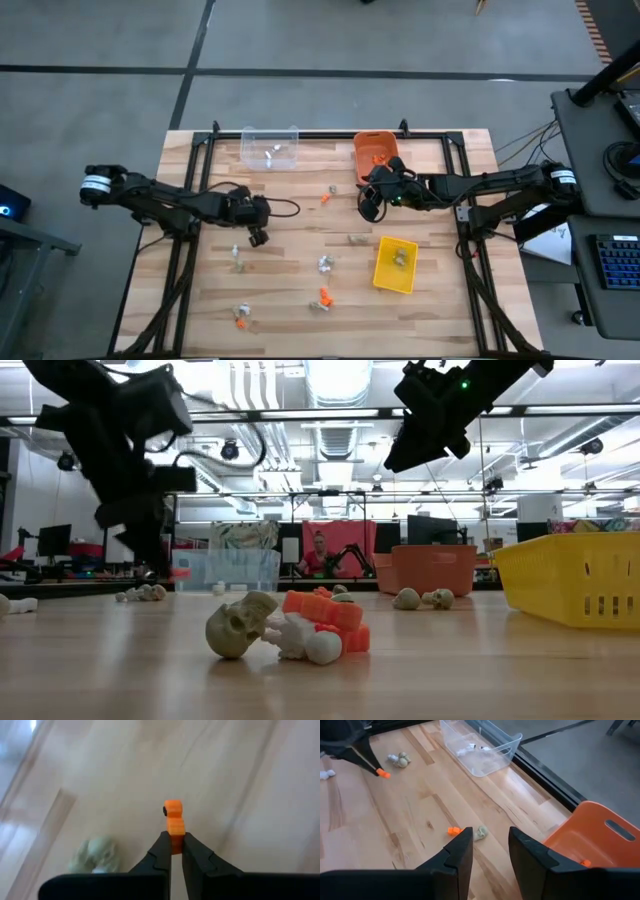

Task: Sort Halloween decoration
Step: Put the orange skeleton toy into the orange bin

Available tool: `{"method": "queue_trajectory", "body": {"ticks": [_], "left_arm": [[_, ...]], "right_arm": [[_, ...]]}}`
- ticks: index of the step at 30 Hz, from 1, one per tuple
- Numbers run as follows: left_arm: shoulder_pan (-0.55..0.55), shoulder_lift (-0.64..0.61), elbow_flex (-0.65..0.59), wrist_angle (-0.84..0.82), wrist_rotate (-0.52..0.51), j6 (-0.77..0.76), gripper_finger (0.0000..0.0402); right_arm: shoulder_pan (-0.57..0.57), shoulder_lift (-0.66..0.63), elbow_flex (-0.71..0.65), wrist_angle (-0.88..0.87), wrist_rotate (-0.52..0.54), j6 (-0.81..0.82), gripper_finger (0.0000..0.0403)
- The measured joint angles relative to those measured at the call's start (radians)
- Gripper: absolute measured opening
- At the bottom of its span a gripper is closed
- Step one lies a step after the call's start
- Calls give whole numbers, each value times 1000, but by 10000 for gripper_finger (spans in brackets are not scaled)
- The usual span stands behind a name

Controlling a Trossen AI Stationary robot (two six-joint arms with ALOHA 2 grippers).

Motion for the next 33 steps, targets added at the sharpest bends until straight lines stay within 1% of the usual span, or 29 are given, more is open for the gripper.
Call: {"method": "queue_trajectory", "body": {"ticks": [3, 7, 9, 12, 16, 19, 21, 24, 27, 31, 33], "left_arm": [[-17, -12, 6, 94, 0, 45, 1], [-34, -22, -1, 315, 0, 123, 0], [-40, -21, -4, 413, 0, 167, 0], [-43, -20, -4, 581, 3, 228, 0], [-43, -20, -9, 802, 87, 303, 0], [-44, -19, -9, 896, 126, 330, 0], [-43, -19, -9, 941, 127, 342, 0], [-43, -19, -9, 1002, 127, 364, 0], [-43, -19, -9, 1061, 127, 376, 0], [-43, -19, -9, 1101, 127, 386, 0], [-43, -19, -9, 1107, 127, 386, 0]], "right_arm": [[0, 0, 0, 0, 0, -9, 111], [0, 0, 0, 4, -2, -34, 107], [-1, 0, 0, 6, -34, -54, 105], [0, 0, -15, 77, -165, -97, 105], [0, 0, -61, 303, -394, -212, 104], [0, 9, -93, 473, -511, -263, 102], [1, 23, -108, 559, -530, -286, 103], [0, 66, -109, 676, -529, -311, 106], [0, 132, -104, 796, -530, -339, 109], [0, 212, -96, 965, -533, -359, 112], [0, 244, -85, 1012, -533, -357, 112]]}}
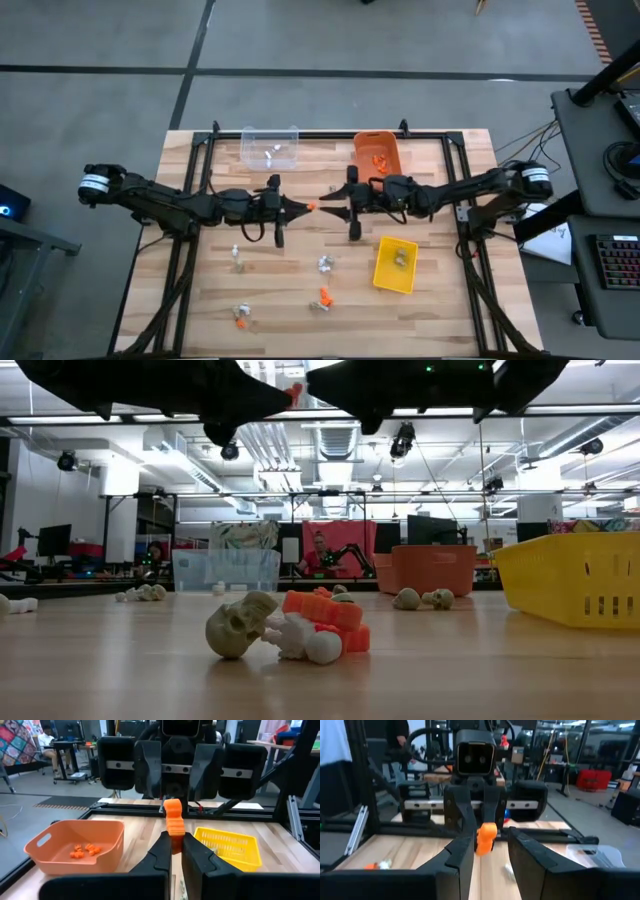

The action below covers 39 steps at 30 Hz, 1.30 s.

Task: Sort Halloween decoration
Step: Put the orange skeleton toy into the orange bin

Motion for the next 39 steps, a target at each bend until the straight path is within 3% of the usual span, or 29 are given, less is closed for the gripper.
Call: {"method": "queue_trajectory", "body": {"ticks": [10, 19, 24, 28, 34, 37, 39], "left_arm": [[0, 0, 0, 13, -6, 1, 0], [0, 0, -1, 7, -8, 1, 0], [0, 1, -1, 7, -7, -12, 5], [0, 1, -1, 5, -7, -16, 40], [1, 1, -1, -10, -8, -18, 124], [0, 1, -1, -32, -8, -19, 160], [0, 1, -1, -63, -8, -29, 178]], "right_arm": [[0, 105, 92, 15, 0, -7, 92], [0, 111, 98, 9, -1, -15, 22], [0, 110, 98, 1, -26, -15, 20], [0, 105, 98, -10, -27, 6, 19], [-5, 73, 101, -113, -11, 6, 17], [-16, 40, 120, -259, 80, -4, 17], [-30, 16, 146, -418, 197, -17, 17]]}}
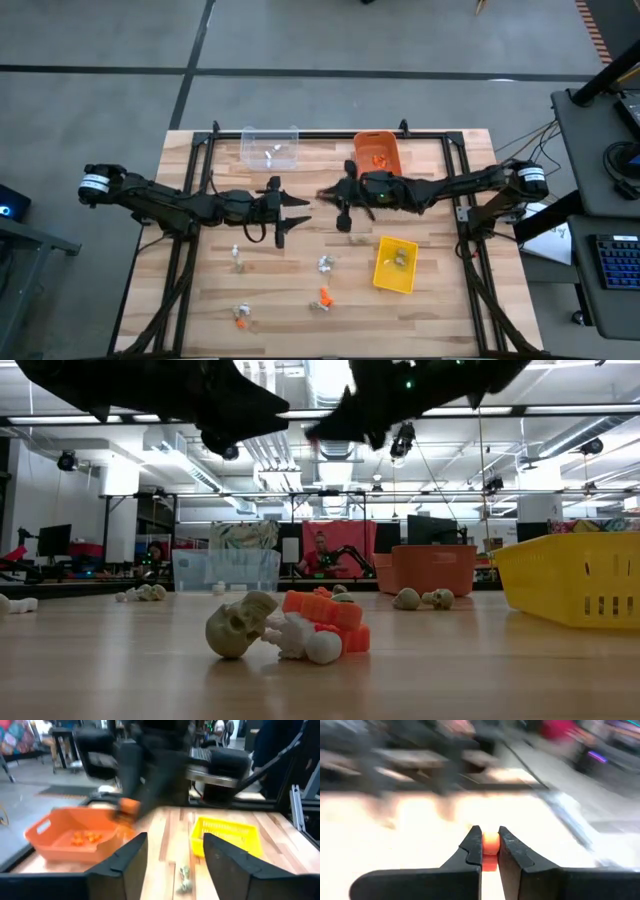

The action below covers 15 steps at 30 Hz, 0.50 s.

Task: Sort Halloween decoration
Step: Put the orange skeleton toy into the orange bin

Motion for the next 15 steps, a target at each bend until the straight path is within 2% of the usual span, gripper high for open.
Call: {"method": "queue_trajectory", "body": {"ticks": [4, 6, 8, 10, 15], "left_arm": [[0, 2, 0, -35, 0, -43, 198], [0, 4, 0, -50, 0, -54, 200], [0, 5, 0, -50, 0, -66, 201], [0, 7, 0, -52, 0, -72, 201], [0, 20, 0, -48, 0, -89, 201]], "right_arm": [[-59, -27, 71, -397, 353, 51, 16], [-112, -25, 101, -609, 459, 148, 16], [-174, -21, 121, -779, 462, 270, 17], [-236, -17, 124, -875, 431, 390, 26], [-343, -11, 87, -899, 405, 511, 67]]}}
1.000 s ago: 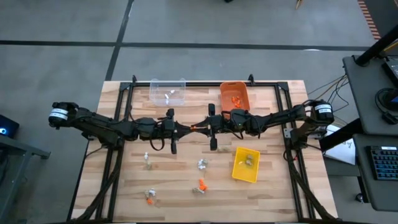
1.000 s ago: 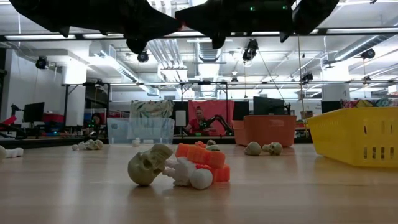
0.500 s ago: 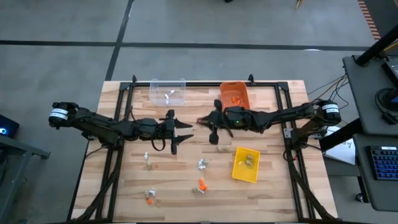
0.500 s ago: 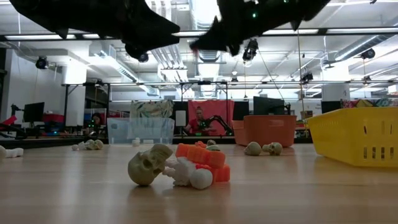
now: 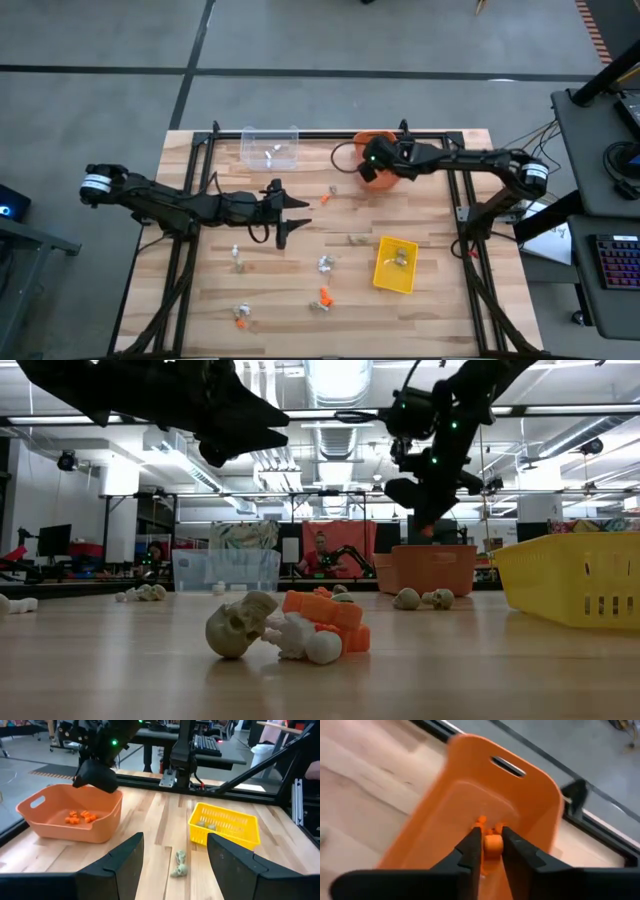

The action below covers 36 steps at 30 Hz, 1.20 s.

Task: Sort Halloween decoration
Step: Put the orange skeleton toy into the orange bin

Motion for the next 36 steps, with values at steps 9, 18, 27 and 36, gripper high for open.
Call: {"method": "queue_trajectory", "body": {"ticks": [9, 18, 27, 36], "left_arm": [[0, 4, 0, -16, 0, -18, 201], [1, 4, 0, -14, 0, -8, 201], [6, 4, 0, -14, 0, 54, 201], [38, 53, 0, -11, 1, 107, 201]], "right_arm": [[-14, 0, -9, 31, -27, -12, 134], [8, -18, 2, 47, -79, -15, 145], [136, -49, 65, 46, -78, -19, 146], [342, -52, 112, 38, -79, -40, 146]]}}
